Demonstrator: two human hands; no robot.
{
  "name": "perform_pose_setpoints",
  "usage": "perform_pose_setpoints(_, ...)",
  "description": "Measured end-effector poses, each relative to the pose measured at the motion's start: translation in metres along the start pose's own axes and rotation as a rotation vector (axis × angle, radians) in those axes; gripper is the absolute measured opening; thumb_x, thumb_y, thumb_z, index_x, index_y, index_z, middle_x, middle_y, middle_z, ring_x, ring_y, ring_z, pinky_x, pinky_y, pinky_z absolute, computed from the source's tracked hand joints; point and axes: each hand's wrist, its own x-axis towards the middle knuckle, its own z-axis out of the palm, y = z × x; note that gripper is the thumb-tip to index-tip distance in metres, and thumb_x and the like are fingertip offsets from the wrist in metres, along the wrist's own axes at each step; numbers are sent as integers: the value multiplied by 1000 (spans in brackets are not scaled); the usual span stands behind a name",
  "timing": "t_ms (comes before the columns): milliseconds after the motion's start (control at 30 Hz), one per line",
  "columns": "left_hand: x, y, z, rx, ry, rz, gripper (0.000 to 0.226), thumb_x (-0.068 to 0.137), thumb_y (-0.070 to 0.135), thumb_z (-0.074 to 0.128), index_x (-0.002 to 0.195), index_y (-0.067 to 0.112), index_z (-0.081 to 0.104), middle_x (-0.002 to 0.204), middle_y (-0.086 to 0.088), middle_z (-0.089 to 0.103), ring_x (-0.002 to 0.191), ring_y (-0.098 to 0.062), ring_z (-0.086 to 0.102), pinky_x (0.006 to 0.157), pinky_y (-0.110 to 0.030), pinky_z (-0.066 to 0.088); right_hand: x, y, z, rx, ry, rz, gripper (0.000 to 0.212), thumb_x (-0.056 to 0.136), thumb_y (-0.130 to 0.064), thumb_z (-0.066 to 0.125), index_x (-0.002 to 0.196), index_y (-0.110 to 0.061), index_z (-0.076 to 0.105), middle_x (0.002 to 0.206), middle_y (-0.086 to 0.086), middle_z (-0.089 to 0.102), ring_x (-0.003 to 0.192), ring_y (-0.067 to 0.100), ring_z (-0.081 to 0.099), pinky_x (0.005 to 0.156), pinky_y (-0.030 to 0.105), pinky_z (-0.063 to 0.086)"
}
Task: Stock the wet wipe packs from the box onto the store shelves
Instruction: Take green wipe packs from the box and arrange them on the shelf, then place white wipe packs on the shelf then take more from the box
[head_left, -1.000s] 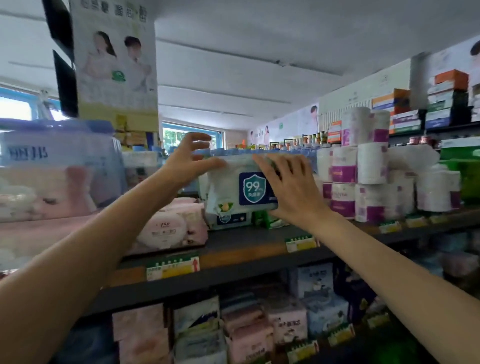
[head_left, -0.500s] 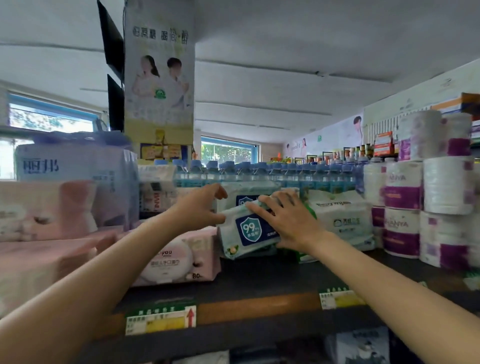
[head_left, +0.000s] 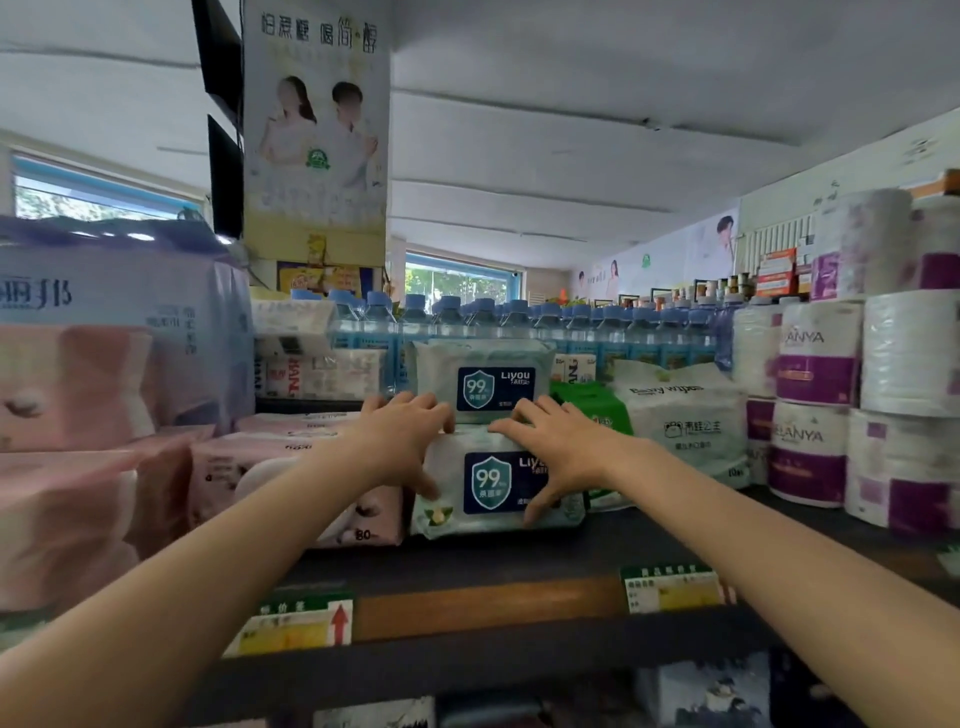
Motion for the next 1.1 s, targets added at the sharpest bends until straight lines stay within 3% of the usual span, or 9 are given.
perform_pose_setpoints(100, -5, 14, 8, 215, 94, -36, 70, 81, 43, 64, 138, 20, 30, 141, -2, 38, 133, -23, 35, 112, -45, 17, 2, -20, 9, -164, 7, 110, 93, 75, -43, 71, 145, -12, 19, 147, 13, 25, 135, 32, 24, 108, 44, 28)
perform_pose_setpoints(167, -5, 22, 5, 246, 153, -38, 61, 86, 32, 59, 138, 17, 32, 142, -4, 39, 133, -24, 35, 113, -47, 17, 1, -26, 5, -118, 26, 160, 76, 82, -28, 68, 142, -10, 26, 144, 13, 31, 131, 31, 31, 103, 42, 34)
perform_pose_setpoints(333, -26, 45, -20, -91, 347, 69, 38, 90, 20, 50, 127, 17, 44, 133, -5, 46, 127, -25, 40, 108, -44, 24, -61, -8, -30, 99, 63, 332, 55, 89, -24, 58, 139, -16, 35, 134, 10, 42, 120, 26, 45, 97, 39, 43)
perform_pose_setpoints(500, -62, 156, -22, -431, 496, 378, 33, 88, 22, 48, 121, 15, 48, 125, -5, 49, 119, -26, 43, 96, -38, 30, -175, -16, -37, 50, 84, 475, 50, 92, -26, 51, 138, -15, 36, 137, 12, 39, 126, 30, 37, 102, 42, 32)
perform_pose_setpoints(567, -87, 211, -21, -462, 421, 545, 37, 89, 23, 48, 124, 14, 44, 127, -6, 47, 119, -27, 43, 94, -40, 32, -241, -21, -34, 75, 61, 535, 38, 90, -25, 53, 125, -12, 50, 121, 11, 51, 114, 29, 48, 95, 42, 41)
perform_pose_setpoints(667, -124, 288, -15, -563, 105, 787, 33, 90, 26, 51, 120, 12, 46, 121, -9, 51, 111, -30, 50, 93, -42, 41, -367, -37, -23, 169, -141, 750, 17, 91, -21, 50, 105, -14, 59, 98, 5, 61, 92, 24, 59, 75, 37, 49)
perform_pose_setpoints(800, -189, 387, -6, -725, -78, 1064, 25, 91, 18, 52, 114, 9, 54, 113, -10, 59, 101, -28, 58, 86, -41, 49, -539, -87, -9, 343, -508, 1120, 34, 95, -22, 50, 127, -14, 50, 112, 3, 60, 100, 21, 58, 75, 26, 42)
perform_pose_setpoints(967, -304, 519, 18, -723, -257, 1265, 27, 87, 16, 56, 112, 7, 57, 113, -12, 59, 107, -29, 56, 92, -38, 46, -736, -179, 2, 477, -632, 1595, 46, 91, -22, 56, 133, -12, 40, 108, 8, 63, 94, 24, 60, 81, 32, 50)
perform_pose_setpoints(1100, -414, 613, 47, -619, -409, 1442, 29, 87, 20, 54, 114, 10, 56, 115, -12, 56, 110, -31, 54, 94, -39, 44, -858, -267, 5, 624, -798, 1804, 33, 93, -21, 53, 124, -12, 47, 117, 8, 55, 93, 19, 48, 57, 18, 36)
